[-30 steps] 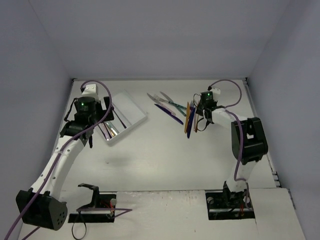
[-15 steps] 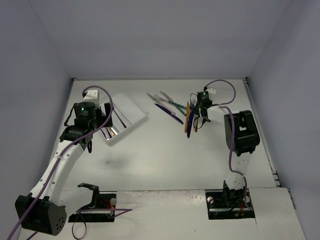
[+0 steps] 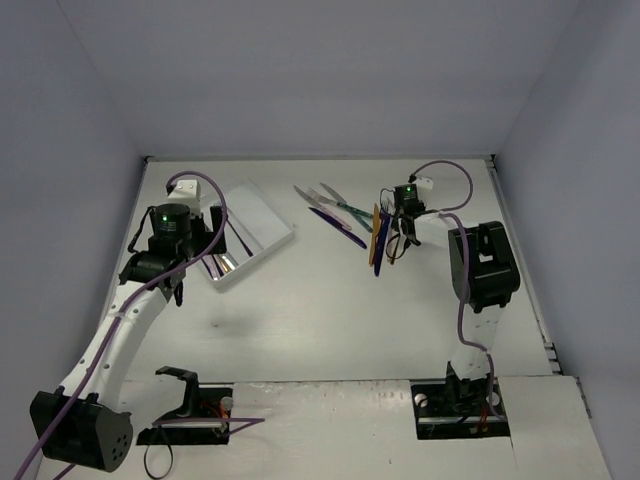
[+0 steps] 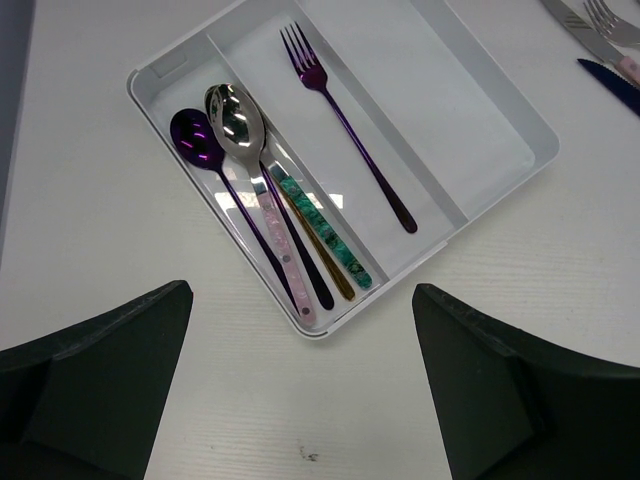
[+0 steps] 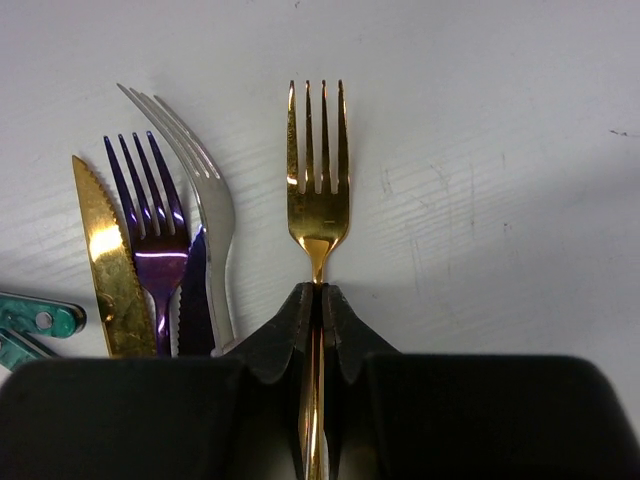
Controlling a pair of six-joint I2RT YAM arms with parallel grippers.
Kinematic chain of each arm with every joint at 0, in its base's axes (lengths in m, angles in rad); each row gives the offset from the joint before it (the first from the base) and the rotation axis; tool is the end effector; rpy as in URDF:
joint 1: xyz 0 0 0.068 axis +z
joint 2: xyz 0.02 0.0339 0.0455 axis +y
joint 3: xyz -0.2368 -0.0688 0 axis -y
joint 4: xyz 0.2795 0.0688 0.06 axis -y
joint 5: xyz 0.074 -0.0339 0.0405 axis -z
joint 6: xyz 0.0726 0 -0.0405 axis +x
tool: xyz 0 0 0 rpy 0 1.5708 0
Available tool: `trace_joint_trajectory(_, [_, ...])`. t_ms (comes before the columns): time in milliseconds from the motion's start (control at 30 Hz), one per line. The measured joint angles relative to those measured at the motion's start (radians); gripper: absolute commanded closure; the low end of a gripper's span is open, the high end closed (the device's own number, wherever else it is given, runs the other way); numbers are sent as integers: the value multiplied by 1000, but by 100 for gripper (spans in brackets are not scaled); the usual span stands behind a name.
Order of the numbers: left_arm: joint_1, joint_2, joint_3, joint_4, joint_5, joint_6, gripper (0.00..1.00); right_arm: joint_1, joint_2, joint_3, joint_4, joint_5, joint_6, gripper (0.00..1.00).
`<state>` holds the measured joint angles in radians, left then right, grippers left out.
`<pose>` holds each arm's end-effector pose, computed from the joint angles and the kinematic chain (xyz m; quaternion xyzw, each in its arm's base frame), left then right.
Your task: Sort the eating utensils into containers
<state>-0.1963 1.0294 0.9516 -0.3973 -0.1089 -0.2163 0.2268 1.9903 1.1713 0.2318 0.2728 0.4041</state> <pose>0.3068 -0.0530 0.2877 -0.0369 0.8521 -0.0611 0.5186 0.4633 0.0868 0.0868 0.1413 0.8642 0.0312 0.4819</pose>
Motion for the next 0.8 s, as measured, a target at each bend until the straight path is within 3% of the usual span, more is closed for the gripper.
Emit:
trace_joint_trajectory(167, [0,0,0,34,82,7,9,2,-81,-43,-53,-7,-17,100])
trace_joint_trajectory(400, [-30,27,-8,118,314,-20,9,56,-339,-53,-74,-32,-24,100])
trace_joint_trajectory(633, [-305,93,-7,236,403,-99,9,214,-495,-76,-56,-75,17,100])
trace_joint_trajectory(800, [-413,165,-5,354,434,-174,11,314,-531,-128,-54,-108,70,100])
